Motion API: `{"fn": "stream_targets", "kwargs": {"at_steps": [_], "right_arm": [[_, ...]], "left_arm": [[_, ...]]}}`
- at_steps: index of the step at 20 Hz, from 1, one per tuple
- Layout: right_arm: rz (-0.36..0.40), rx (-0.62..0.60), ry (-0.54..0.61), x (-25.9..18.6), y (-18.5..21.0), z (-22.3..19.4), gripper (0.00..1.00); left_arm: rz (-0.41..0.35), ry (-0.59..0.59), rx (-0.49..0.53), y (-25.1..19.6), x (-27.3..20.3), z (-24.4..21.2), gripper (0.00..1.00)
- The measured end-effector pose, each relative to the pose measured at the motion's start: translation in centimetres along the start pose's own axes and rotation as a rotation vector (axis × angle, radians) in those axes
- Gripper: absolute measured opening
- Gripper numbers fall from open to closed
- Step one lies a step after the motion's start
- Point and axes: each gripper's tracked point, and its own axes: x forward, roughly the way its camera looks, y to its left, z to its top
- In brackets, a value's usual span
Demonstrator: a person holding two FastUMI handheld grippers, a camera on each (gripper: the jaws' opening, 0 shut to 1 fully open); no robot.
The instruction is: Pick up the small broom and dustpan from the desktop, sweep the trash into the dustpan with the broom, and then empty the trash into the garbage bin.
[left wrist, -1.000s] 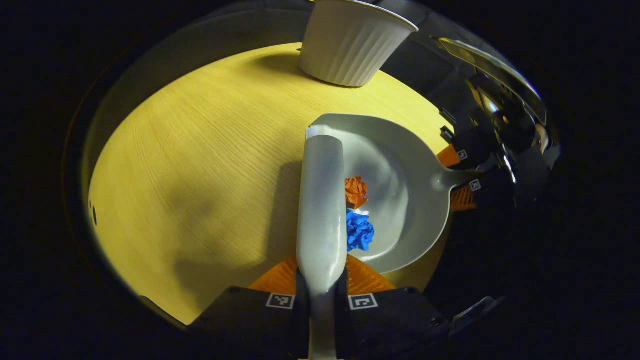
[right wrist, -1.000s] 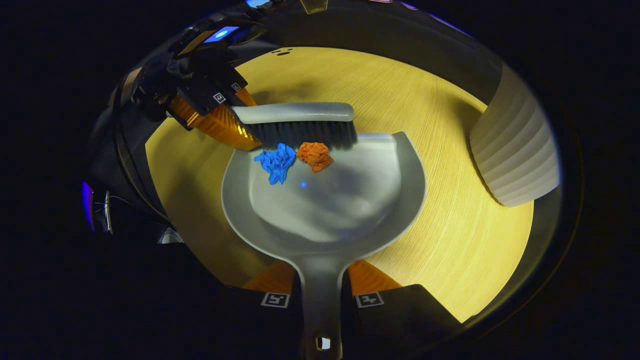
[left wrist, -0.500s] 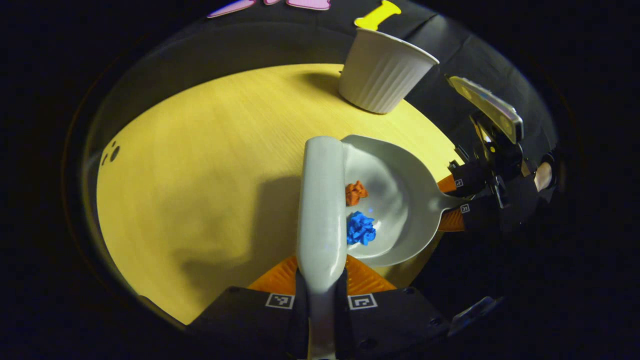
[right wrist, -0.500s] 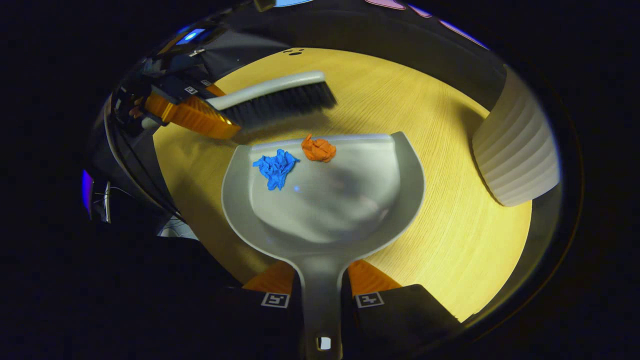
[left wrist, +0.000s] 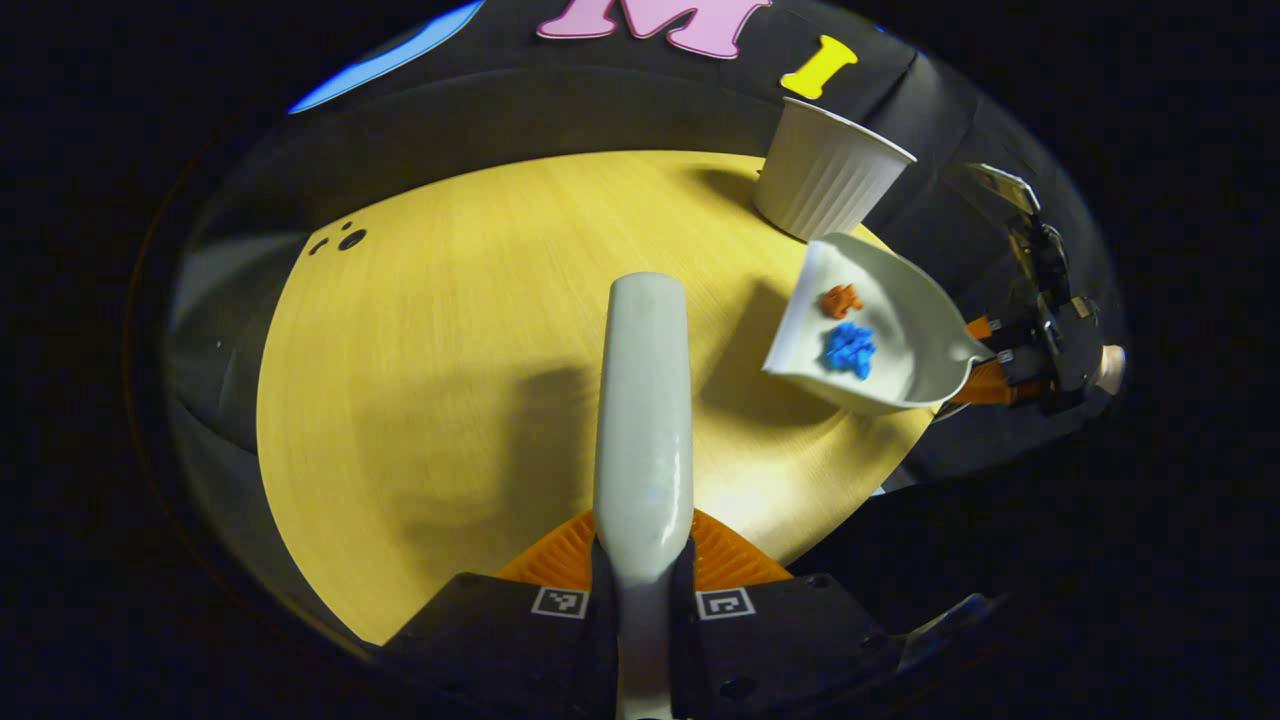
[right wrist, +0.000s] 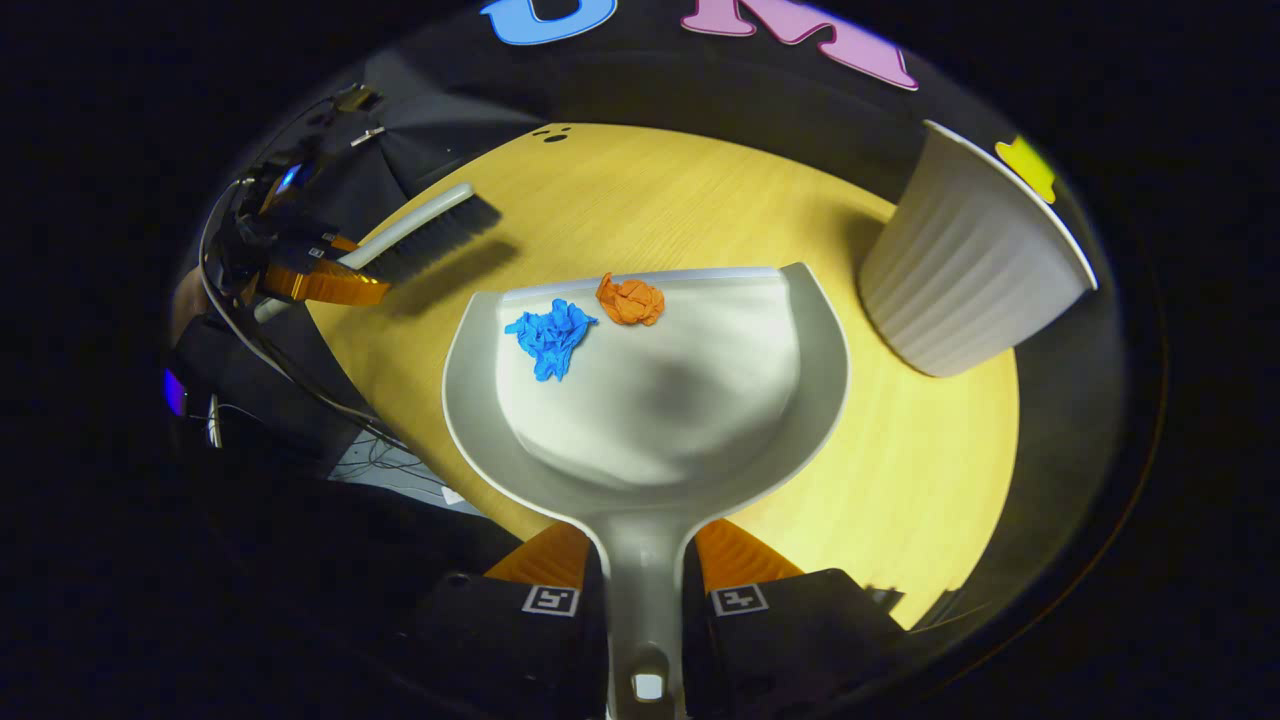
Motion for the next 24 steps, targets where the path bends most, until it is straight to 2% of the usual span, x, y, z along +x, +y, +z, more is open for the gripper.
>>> {"fn": "stream_targets", "kwargs": {"at_steps": [3, 5, 8, 10, 11, 13, 14, 15, 16, 17, 22, 24], "right_arm": [[-0.036, 0.027, 0.013, -1.7, -1.2, 0.7, 0.33], [-0.054, 0.087, 0.014, -3.2, -1.9, 0.9, 0.33], [-0.029, 0.219, 0.011, -5.6, -1.8, 0.8, 0.33], [-0.049, 0.251, 0.01, -6.4, -2.3, 1.1, 0.29], [-0.069, 0.26, 0.004, -6.6, -2.5, 1.6, 0.33], [-0.097, 0.298, -0.021, -7.5, -3.2, 3.2, 0.33], [-0.101, 0.327, -0.037, -7.8, -3.7, 3.7, 0.33], [-0.107, 0.356, -0.055, -8.1, -4.2, 4.0, 0.33], [-0.115, 0.384, -0.076, -8.2, -4.7, 4.6, 0.29], [-0.124, 0.401, -0.094, -8.6, -5.3, 5.0, 0.33], [-0.181, 0.464, -0.193, -7.9, -8.2, 8.5, 0.29], [-0.202, 0.464, -0.218, -7.7, -9.4, 9.6, 0.33]], "left_arm": [[-0.011, -0.003, -0.051, 0.1, -0.2, -1.4, 0.25], [-0.006, -0.005, -0.069, 0.7, -0.2, -2.3, 0.24], [-0.002, -0.014, -0.078, 1.0, -0.3, -2.4, 0.24], [0.001, -0.019, -0.088, 1.3, -0.5, -2.4, 0.24], [0.0, -0.019, -0.1, 1.5, -0.5, -2.4, 0.23], [0.005, -0.019, -0.117, 2.1, -0.7, -2.2, 0.26], [0.01, -0.02, -0.118, 2.4, -0.9, -1.9, 0.23], [0.016, -0.021, -0.116, 2.3, -1.0, -1.5, 0.24], [0.022, -0.023, -0.118, 2.6, -1.1, -1.1, 0.24], [0.028, -0.025, -0.123, 2.8, -1.1, -0.8, 0.26], [0.048, -0.039, -0.131, 4.5, -2.4, 0.6, 0.24], [0.061, -0.034, -0.113, 5.3, -2.8, 1.0, 0.25]]}}
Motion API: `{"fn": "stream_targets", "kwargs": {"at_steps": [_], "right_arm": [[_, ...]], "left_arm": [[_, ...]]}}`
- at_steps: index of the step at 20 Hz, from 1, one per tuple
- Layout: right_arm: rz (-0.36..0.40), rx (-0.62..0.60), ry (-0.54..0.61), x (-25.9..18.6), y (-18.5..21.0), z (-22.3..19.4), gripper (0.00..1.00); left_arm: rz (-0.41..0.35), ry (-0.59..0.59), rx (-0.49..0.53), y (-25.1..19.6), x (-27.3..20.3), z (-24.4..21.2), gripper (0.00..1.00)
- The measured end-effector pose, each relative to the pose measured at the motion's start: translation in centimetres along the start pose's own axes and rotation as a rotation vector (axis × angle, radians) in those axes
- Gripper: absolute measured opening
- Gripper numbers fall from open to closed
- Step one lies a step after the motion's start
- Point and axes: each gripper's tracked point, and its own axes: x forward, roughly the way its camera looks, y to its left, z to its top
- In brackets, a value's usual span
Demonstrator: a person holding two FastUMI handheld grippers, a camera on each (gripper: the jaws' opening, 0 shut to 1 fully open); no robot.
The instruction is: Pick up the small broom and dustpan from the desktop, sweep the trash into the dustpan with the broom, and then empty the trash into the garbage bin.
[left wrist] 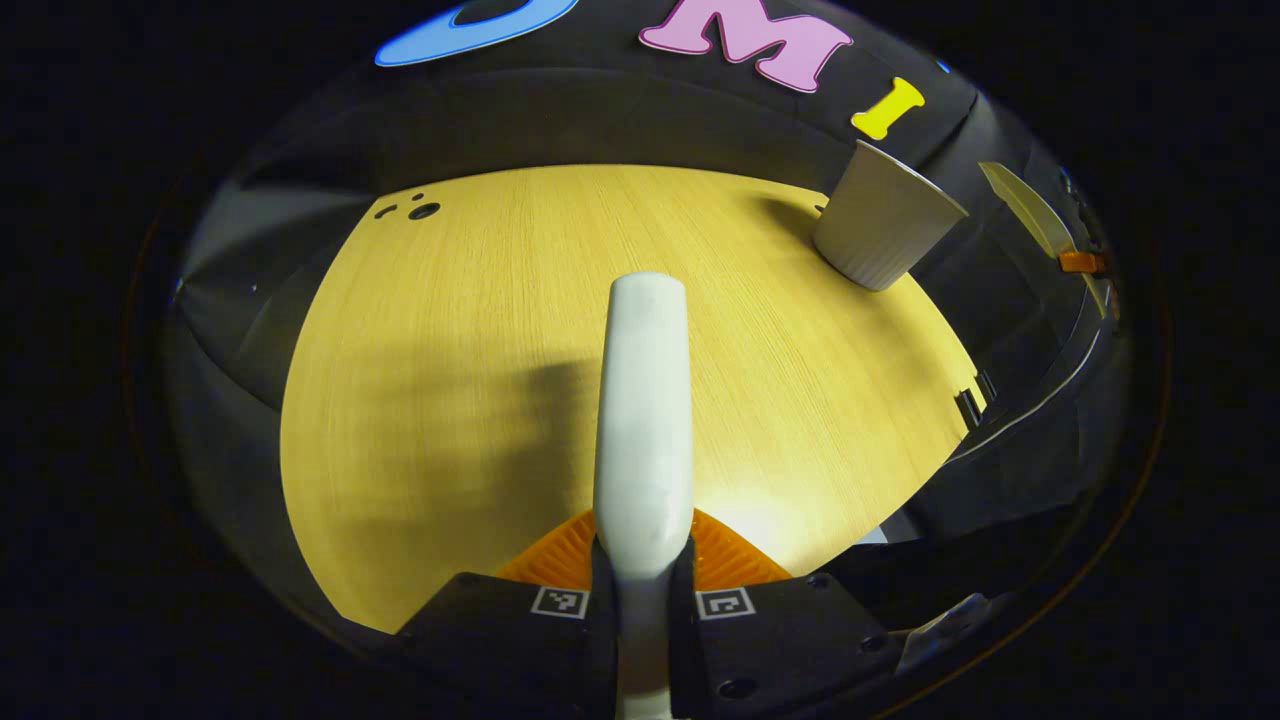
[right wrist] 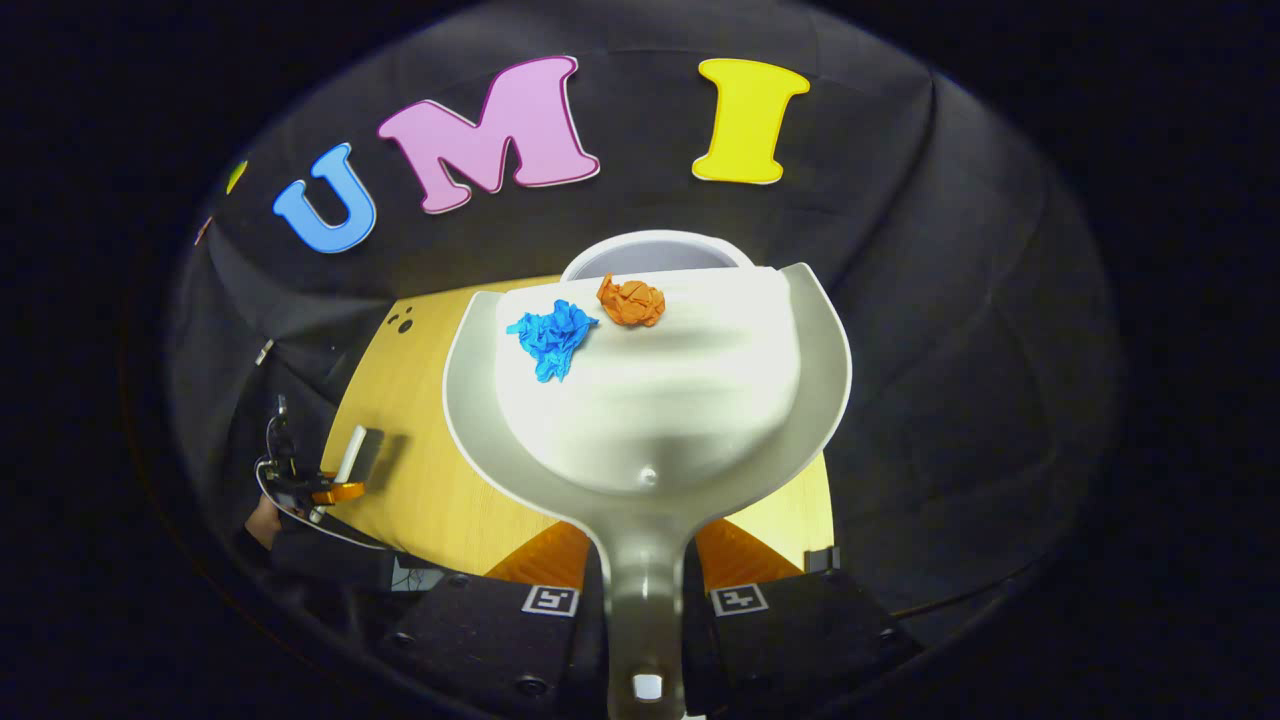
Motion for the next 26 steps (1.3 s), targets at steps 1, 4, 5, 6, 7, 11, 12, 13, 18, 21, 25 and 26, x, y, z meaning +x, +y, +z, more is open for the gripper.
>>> {"fn": "stream_targets", "kwargs": {"at_steps": [1, 4, 5, 6, 7, 11, 12, 13, 18, 21, 25, 26], "right_arm": [[-0.013, -0.007, -0.014, 0.3, -0.4, 0.6, 0.33], [-0.043, -0.01, -0.066, 2.1, -1.6, 4.2, 0.33], [-0.052, -0.007, -0.082, 3.0, -2.2, 5.8, 0.33], [-0.065, -0.012, -0.092, 4.0, -2.6, 6.9, 0.33], [-0.086, -0.023, -0.095, 5.2, -2.9, 7.8, 0.33], [-0.211, -0.118, -0.072, 9.1, -4.6, 8.3, 0.33], [-0.241, -0.149, -0.067, 9.6, -4.9, 8.4, 0.33], [-0.261, -0.177, -0.065, 9.9, -5.2, 8.4, 0.33], [-0.331, -0.301, -0.065, 11.7, -5.4, 9.1, 0.29], [-0.41, -0.388, -0.047, 13.4, -6.4, 9.3, 0.33], [-0.5, -0.524, -0.05, 13.8, -7.5, 9.3, 0.33], [-0.519, -0.56, -0.051, 13.5, -7.7, 9.4, 0.33]], "left_arm": [[0.008, 0.0, 0.01, 0.3, -0.1, 0.2, 0.24], [0.012, 0.0, 0.004, 0.7, -0.3, 1.0, 0.24], [0.009, 0.003, 0.005, 0.6, -0.3, 1.0, 0.25], [0.008, 0.004, 0.012, 0.4, -0.2, 1.0, 0.25], [0.005, 0.005, 0.018, 0.3, -0.1, 1.1, 0.25], [-0.004, -0.008, 0.013, 0.2, 0.3, 1.5, 0.25], [0.0, -0.01, 0.011, 0.4, 0.4, 1.5, 0.25], [0.008, -0.01, 0.004, 0.7, 0.5, 1.5, 0.25], [0.023, -0.013, -0.058, 1.0, 0.6, 1.1, 0.25], [0.031, -0.011, -0.058, 1.2, 0.6, 0.9, 0.25], [0.043, -0.009, -0.057, 1.5, 0.7, 1.0, 0.25], [0.043, -0.005, -0.059, 1.5, 0.7, 1.0, 0.25]]}}
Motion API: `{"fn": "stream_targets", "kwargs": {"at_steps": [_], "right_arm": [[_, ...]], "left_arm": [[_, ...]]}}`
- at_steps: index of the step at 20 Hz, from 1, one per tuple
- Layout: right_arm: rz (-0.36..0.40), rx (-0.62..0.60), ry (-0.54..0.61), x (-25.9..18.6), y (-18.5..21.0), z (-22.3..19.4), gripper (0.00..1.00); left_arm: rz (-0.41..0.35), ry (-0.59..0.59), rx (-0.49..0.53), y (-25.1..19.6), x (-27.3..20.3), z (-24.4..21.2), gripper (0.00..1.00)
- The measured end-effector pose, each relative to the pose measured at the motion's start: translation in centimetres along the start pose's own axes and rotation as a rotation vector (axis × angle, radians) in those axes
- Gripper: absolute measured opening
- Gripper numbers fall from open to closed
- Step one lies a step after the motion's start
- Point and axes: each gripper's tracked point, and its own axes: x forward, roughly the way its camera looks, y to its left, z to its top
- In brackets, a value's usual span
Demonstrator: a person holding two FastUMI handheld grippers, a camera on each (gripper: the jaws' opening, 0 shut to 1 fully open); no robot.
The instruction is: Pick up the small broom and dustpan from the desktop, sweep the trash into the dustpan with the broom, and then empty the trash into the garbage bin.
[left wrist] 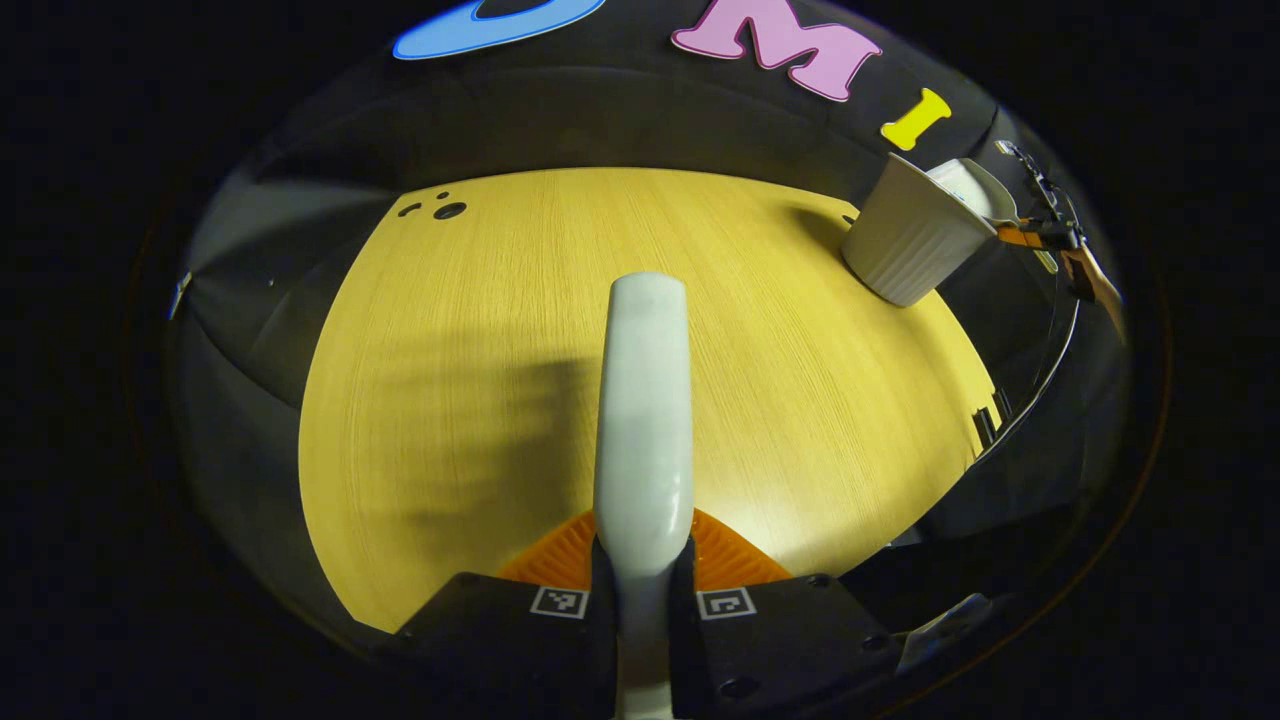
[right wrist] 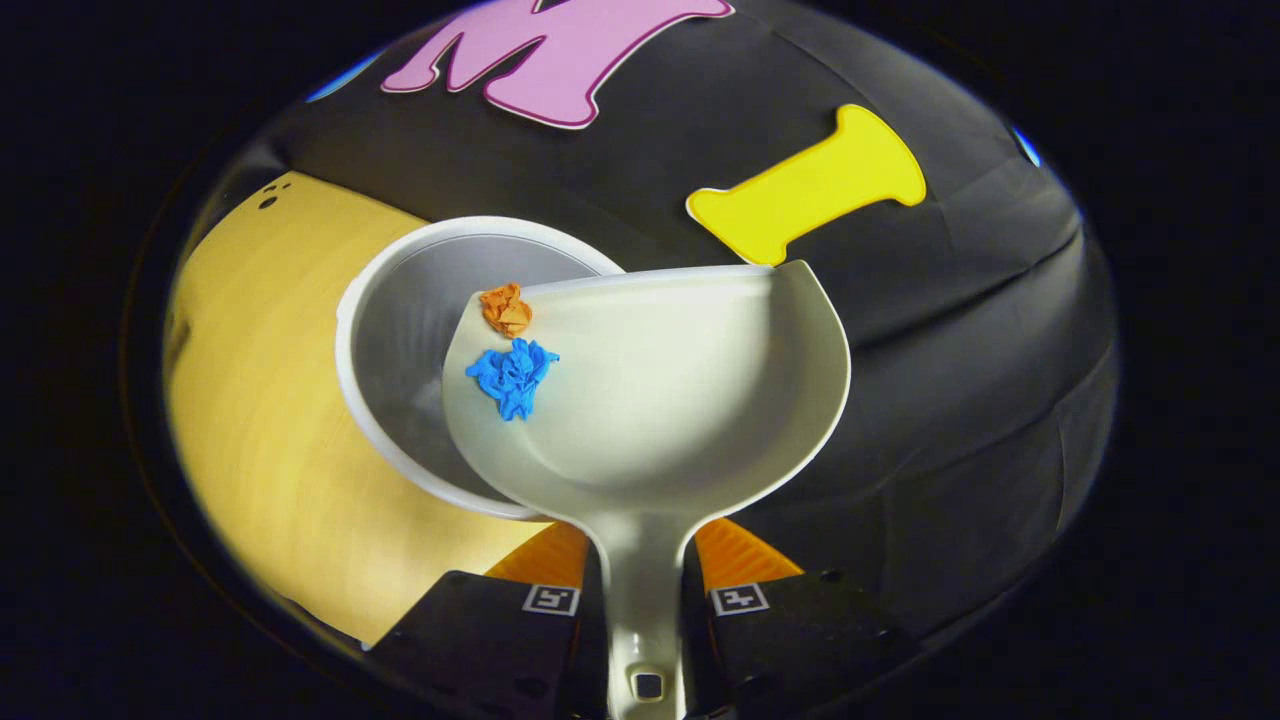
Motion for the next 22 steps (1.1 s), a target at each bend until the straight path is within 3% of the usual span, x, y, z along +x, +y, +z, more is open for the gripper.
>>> {"fn": "stream_targets", "kwargs": {"at_steps": [4, 5, 6, 7, 11, 16, 17, 18, 22], "right_arm": [[-0.095, -0.129, -0.01, -0.2, -0.5, -0.1, 0.33], [-0.12, -0.173, -0.018, -0.3, -0.7, 0.1, 0.36], [-0.145, -0.224, -0.022, -0.4, -0.8, 0.2, 0.29], [-0.17, -0.28, -0.029, -0.4, -0.7, 0.4, 0.33], [-0.267, -0.449, -0.059, -0.4, -1.0, 2.0, 0.33], [-0.343, -0.614, -0.053, -1.6, -1.4, 3.0, 0.33], [-0.362, -0.665, -0.063, -1.7, -1.4, 3.3, 0.29], [-0.374, -0.704, -0.071, -1.9, -1.1, 3.6, 0.33], [-0.377, -0.74, -0.065, -1.8, -0.7, 3.8, 0.33]], "left_arm": [[0.001, 0.007, 0.007, -0.4, -0.1, -0.1, 0.25], [0.001, 0.008, 0.01, -0.5, -0.1, -0.1, 0.25], [0.001, 0.008, 0.01, -0.6, -0.2, 0.0, 0.25], [0.0, 0.01, 0.007, -0.6, -0.2, 0.0, 0.25], [-0.001, 0.018, -0.001, -0.8, -0.4, -0.3, 0.25], [-0.006, 0.023, 0.002, -1.1, -0.6, -0.6, 0.25], [-0.007, 0.021, 0.004, -1.1, -0.6, -0.6, 0.25], [-0.007, 0.017, 0.005, -1.1, -0.6, -0.5, 0.25], [-0.016, 0.009, -0.007, -1.4, -0.5, -0.6, 0.25]]}}
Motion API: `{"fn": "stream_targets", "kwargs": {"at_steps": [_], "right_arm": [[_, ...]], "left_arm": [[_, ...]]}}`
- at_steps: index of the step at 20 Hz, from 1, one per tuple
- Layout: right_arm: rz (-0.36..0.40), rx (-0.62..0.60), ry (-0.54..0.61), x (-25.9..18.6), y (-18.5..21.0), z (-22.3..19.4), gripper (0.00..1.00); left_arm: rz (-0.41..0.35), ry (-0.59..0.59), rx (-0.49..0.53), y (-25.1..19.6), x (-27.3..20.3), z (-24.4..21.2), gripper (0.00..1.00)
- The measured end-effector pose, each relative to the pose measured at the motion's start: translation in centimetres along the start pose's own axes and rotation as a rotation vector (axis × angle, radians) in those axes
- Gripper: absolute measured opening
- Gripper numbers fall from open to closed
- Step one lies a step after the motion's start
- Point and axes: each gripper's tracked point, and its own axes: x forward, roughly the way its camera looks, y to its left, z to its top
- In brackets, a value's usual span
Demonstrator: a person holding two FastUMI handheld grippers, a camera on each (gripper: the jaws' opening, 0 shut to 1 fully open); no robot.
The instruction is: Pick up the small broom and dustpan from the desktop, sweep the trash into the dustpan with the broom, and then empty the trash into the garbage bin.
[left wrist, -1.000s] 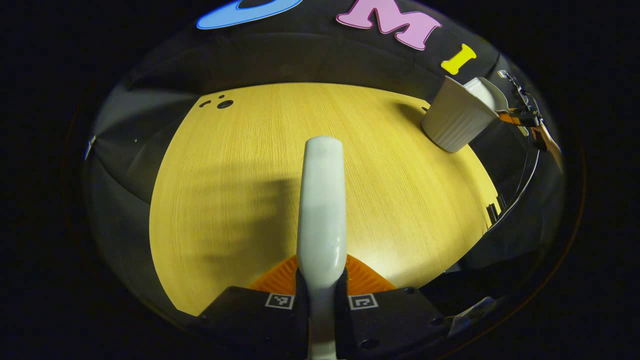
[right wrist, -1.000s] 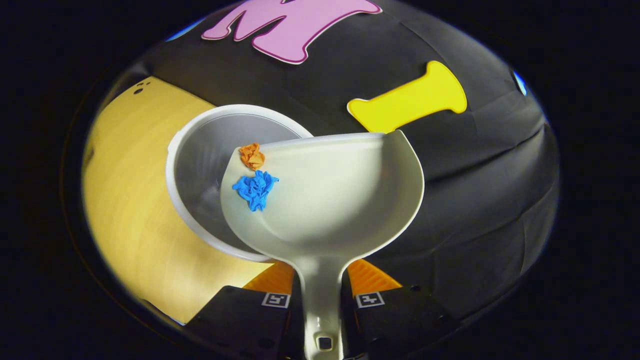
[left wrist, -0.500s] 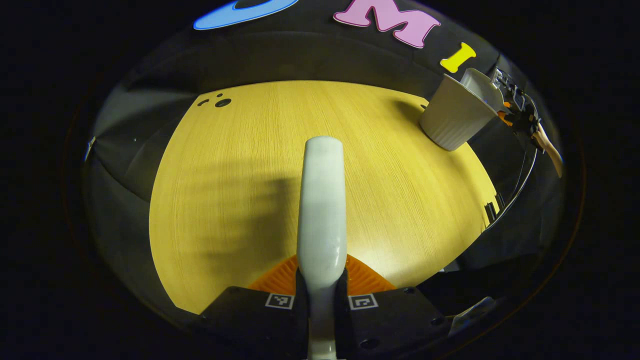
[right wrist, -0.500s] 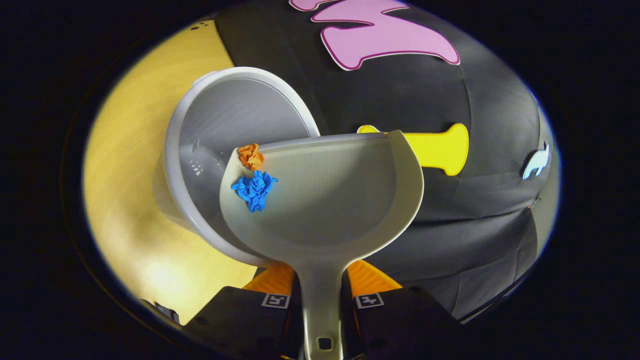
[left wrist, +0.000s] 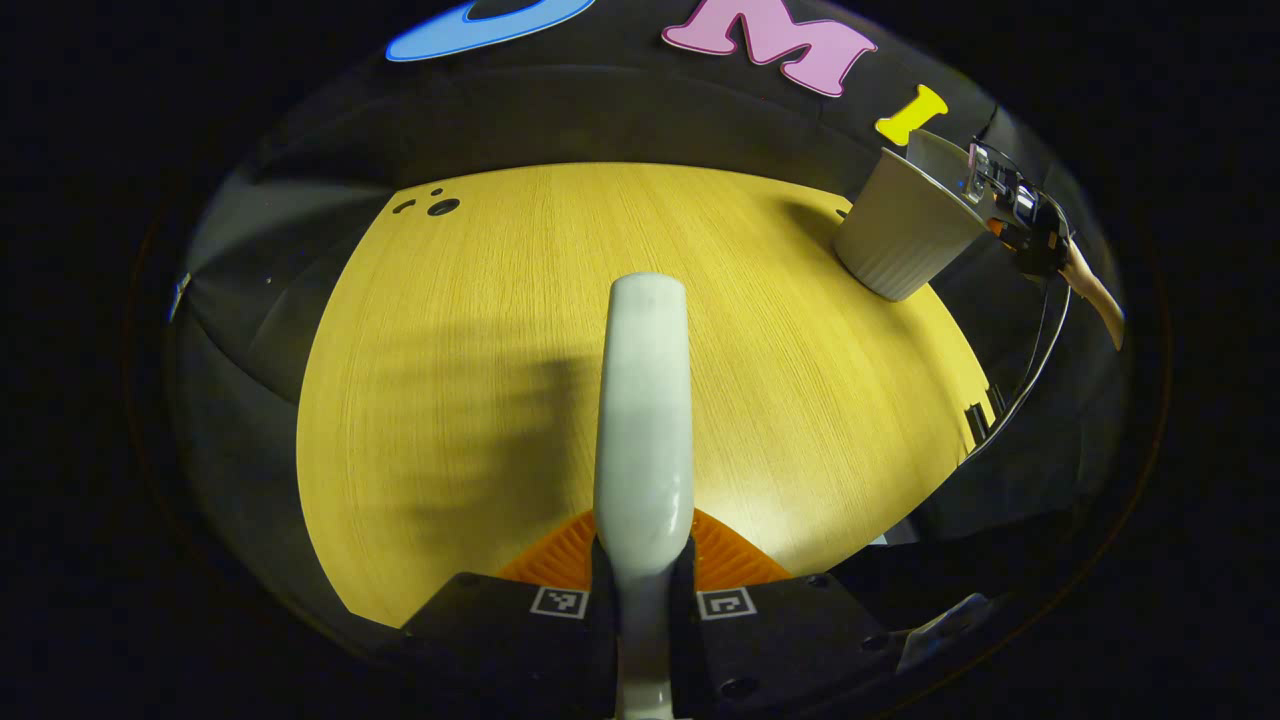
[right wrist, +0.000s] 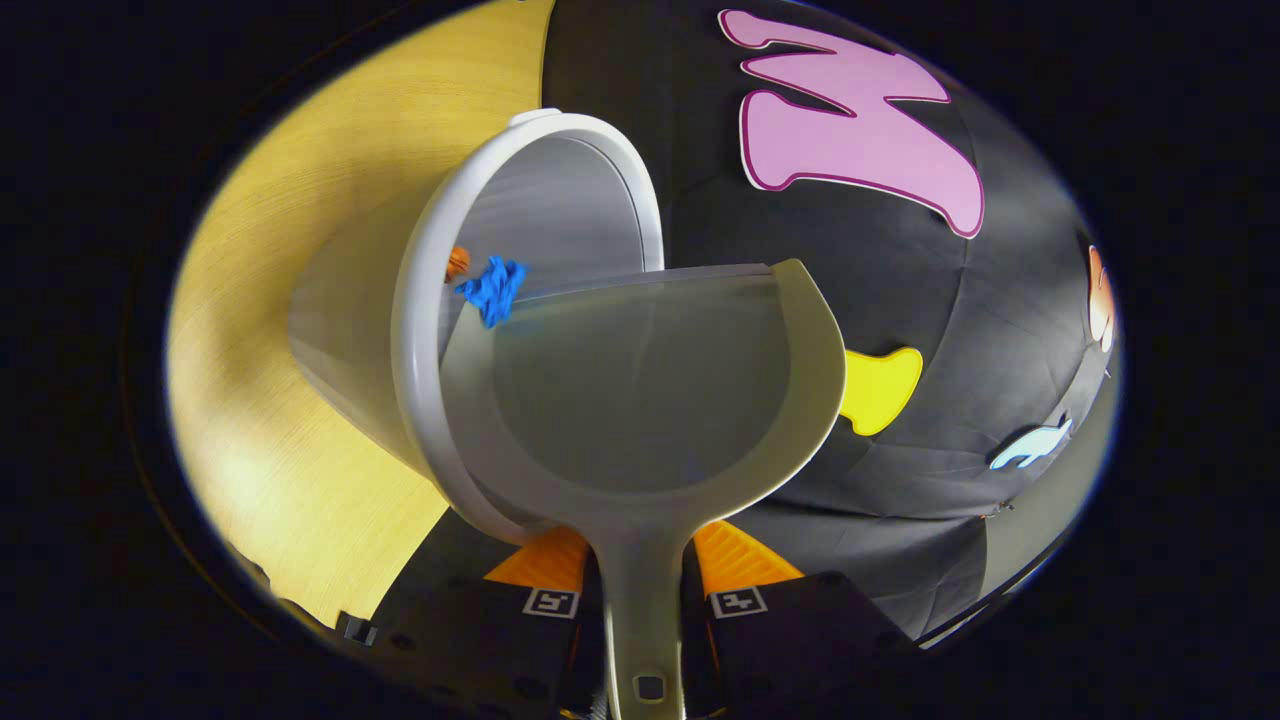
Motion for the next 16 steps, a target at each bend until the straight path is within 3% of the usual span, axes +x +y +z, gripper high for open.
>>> {"fn": "stream_targets", "kwargs": {"at_steps": [5, 10, 16], "right_arm": [[0.097, 0.16, 0.04, 0.1, 0.5, -0.7, 0.33], [0.196, 0.431, 0.075, -0.4, 0.7, -0.3, 0.33], [0.217, 0.817, 0.093, -1.6, -1.8, -1.0, 0.33]], "left_arm": [[0.011, -0.017, -0.011, 0.3, -0.1, 0.1, 0.25], [0.02, -0.036, -0.008, 0.3, -0.6, 0.5, 0.25], [0.026, -0.072, -0.024, 0.1, -1.7, 0.7, 0.25]]}}
